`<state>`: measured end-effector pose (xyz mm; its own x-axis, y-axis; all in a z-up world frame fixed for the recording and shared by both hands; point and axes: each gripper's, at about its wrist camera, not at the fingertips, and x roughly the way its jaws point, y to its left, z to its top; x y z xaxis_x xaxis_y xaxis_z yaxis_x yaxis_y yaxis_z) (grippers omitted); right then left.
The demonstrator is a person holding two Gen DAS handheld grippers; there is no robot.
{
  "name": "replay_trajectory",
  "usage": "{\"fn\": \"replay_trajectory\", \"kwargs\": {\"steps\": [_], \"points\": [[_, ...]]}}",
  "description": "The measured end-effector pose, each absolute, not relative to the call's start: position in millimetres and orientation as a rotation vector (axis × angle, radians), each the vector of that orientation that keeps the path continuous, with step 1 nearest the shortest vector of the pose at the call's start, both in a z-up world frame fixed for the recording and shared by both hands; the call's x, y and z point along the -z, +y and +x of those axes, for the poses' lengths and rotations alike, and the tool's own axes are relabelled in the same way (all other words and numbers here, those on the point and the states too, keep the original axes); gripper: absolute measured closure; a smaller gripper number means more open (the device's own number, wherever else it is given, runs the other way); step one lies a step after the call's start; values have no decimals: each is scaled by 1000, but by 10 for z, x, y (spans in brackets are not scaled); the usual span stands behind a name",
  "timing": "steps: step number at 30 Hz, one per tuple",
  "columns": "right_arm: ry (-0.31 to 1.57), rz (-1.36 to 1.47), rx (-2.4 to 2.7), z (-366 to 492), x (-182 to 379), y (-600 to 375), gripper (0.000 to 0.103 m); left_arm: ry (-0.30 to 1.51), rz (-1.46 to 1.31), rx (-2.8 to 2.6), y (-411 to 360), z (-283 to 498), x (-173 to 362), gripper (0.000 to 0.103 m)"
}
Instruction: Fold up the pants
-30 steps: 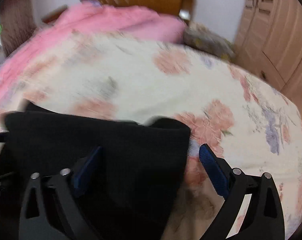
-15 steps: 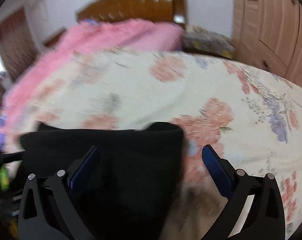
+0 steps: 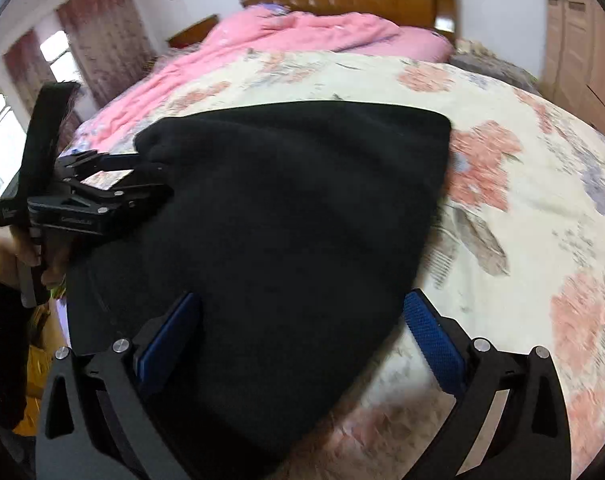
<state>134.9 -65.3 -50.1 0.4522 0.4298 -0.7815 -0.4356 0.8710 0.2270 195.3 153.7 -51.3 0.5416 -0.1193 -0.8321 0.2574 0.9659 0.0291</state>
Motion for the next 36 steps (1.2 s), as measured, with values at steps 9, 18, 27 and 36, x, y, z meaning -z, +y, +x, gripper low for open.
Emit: {"fn": "replay_trajectory", "kwargs": {"steps": [9, 18, 27, 36], "points": [[883, -157, -648, 840, 439, -275, 5, 953, 146, 210, 1550, 1927, 529, 1], [878, -125, -638, 801, 527, -378, 5, 938, 96, 169, 1639, 1915, 533, 1], [869, -42, -545, 469, 456, -779, 5, 884, 102, 13, 1544, 1635, 363, 1], [743, 113, -337, 207, 218, -1353, 5, 602, 159, -149, 1303, 599, -228, 1]]}}
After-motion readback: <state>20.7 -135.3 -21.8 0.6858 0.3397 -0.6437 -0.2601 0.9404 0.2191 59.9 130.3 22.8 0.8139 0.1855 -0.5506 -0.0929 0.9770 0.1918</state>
